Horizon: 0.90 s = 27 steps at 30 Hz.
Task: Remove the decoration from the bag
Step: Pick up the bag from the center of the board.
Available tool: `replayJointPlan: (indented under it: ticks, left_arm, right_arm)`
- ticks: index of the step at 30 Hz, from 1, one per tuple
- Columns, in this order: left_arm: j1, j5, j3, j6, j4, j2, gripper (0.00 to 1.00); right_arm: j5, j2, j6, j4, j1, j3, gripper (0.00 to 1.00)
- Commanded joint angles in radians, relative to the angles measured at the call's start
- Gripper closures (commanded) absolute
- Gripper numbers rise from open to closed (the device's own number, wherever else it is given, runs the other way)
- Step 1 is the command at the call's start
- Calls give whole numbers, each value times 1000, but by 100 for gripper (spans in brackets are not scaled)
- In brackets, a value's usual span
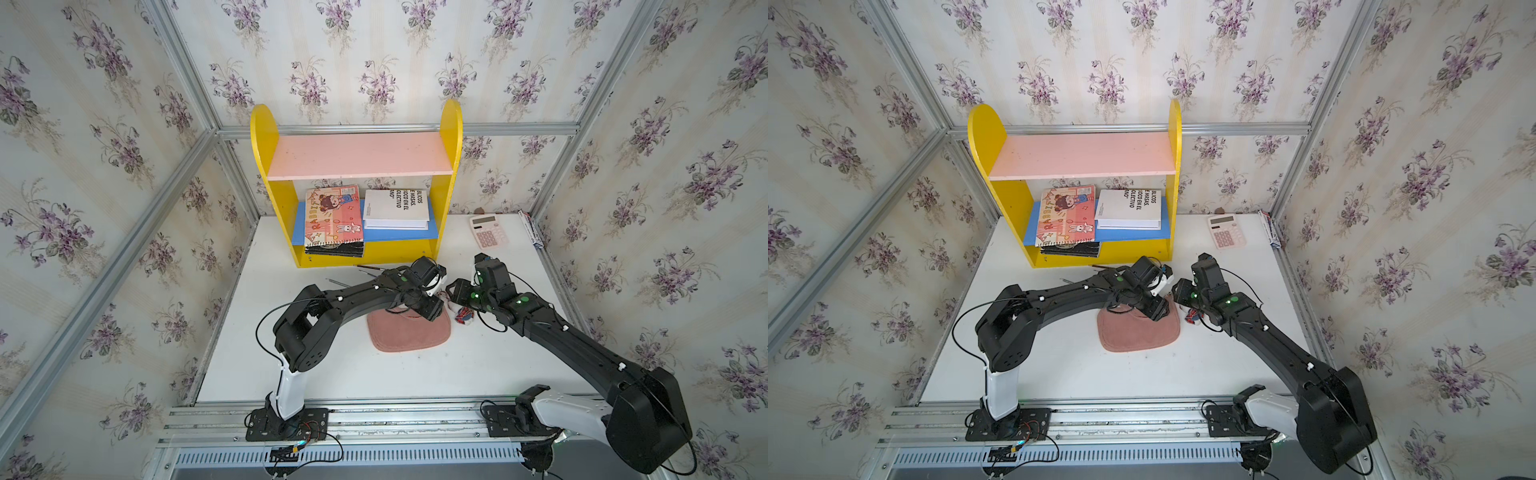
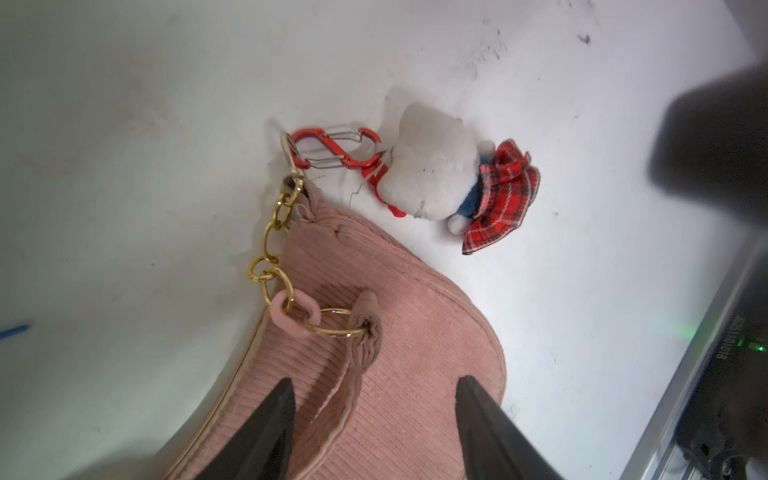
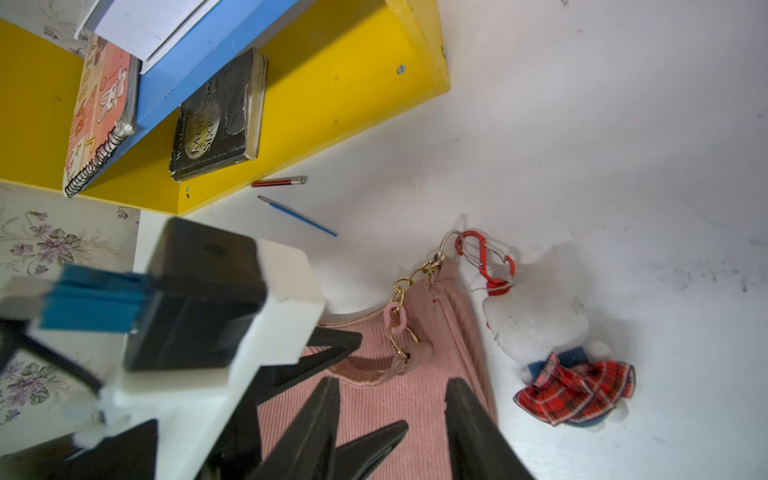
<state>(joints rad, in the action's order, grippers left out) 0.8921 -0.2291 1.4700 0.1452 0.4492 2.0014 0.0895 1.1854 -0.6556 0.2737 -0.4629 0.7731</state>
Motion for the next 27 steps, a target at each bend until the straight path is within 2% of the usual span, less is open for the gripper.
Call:
replayJointPlan:
  ticks: [1,7,9,10,13,16,19,24,27]
  left_arm:
    - [-1,-14,11,-50,39,39,43]
    - [-1,-41,59,-66,61,98,77]
    - [-9,-11,106,-104,138,103,96]
    - [-12,20,143,-126,198,95,100]
    - [-16,96,170,-210,265,-2,100]
    - [-17,109,125,-296,265,-138,100]
    - [-19,108,93,-354,287,-239,100]
    - [-22,106,113,-408,336,-325,100]
    - [-22,110,135,-427,339,-372,100]
  right_arm:
    - [-7,-12,-27,-43,8,-22,53]
    - [-4,-3,-32,-57,14,-41,53]
    - [-4,-8,-30,-53,17,-40,53]
    - [-5,-14,-27,-49,19,-39,53]
    - [49,-33,-10,-72,39,-52,57]
    - [192,-56,23,-164,69,-71,60]
    - [282,-92,49,-245,86,-80,60]
    - [285,-165,139,-307,93,-103,54]
    - [293,-238,203,-427,92,-181,45]
